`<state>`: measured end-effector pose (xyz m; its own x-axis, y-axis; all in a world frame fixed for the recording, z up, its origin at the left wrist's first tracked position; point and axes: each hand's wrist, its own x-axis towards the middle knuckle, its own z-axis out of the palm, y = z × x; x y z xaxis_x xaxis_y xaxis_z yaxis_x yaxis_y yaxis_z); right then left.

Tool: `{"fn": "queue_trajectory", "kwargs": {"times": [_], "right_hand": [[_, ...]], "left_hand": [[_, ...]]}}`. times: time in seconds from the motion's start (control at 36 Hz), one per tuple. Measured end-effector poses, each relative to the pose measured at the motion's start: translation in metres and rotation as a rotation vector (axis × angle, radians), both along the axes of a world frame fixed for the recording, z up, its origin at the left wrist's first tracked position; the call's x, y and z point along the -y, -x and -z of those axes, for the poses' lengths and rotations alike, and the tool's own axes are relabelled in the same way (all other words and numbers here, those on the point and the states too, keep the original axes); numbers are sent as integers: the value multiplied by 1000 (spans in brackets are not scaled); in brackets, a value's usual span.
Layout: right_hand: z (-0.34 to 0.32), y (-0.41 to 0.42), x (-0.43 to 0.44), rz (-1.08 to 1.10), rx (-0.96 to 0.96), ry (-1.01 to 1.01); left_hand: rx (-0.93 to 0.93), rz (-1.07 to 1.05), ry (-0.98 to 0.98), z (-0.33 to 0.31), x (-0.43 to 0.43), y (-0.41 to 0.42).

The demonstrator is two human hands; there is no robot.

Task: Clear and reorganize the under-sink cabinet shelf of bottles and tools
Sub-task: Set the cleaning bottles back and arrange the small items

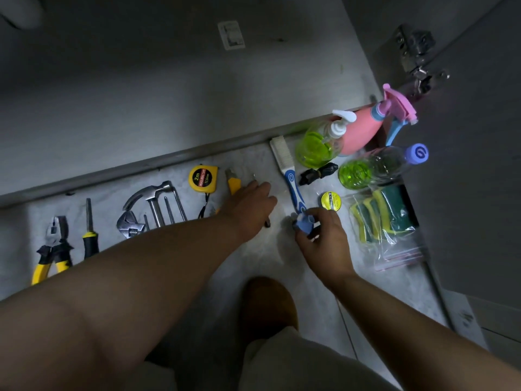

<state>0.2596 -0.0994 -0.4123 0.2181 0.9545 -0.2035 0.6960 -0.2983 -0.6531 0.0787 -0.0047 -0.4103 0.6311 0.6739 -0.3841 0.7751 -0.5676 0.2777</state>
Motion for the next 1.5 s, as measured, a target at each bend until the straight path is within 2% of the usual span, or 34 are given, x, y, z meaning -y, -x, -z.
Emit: {"fn": "queue_trajectory", "kwargs": {"times": [0.14,0.28,0.42,0.53,0.64,0.69,0.78,0.83,0.92,1.06,1.17,1.25,1.39,1.5], "right_hand": [[-4,16,-41,-101,11,-98],[-7,40,-94,-168,88,-108],[0,64,-129,-250,172,-14],[1,81,-132,-222,229,73],[-7,96,-104,-180,280,-12],[-11,104,-84,-290,226,-54],[-14,116,-57,-591,84,75],[-14,121,-41,-753,105,149],[-13,122,-28,-810,185,192],[-12,118,-21,-793,258,173],[-15,109,-15,-778,221,207],[-21,94,-18,-621,145,129],[-23,67,-42,-205,120,50],[-19,56,-64,-166,193,94]], "left_hand": [[140,19,26,1,9,15],[306,-129,57,-16,11,40],[316,-163,103,-45,3,105],[238,-131,83,-62,0,163],[195,-128,99,-69,5,206],[174,-127,97,-68,10,217],[172,-116,98,-61,20,219],[199,-105,102,-53,27,213],[235,-99,103,-37,34,195],[240,-62,149,-9,40,162],[222,-47,167,5,41,146],[202,-12,181,13,40,139],[126,73,279,24,43,136],[73,115,293,22,45,139]]}}
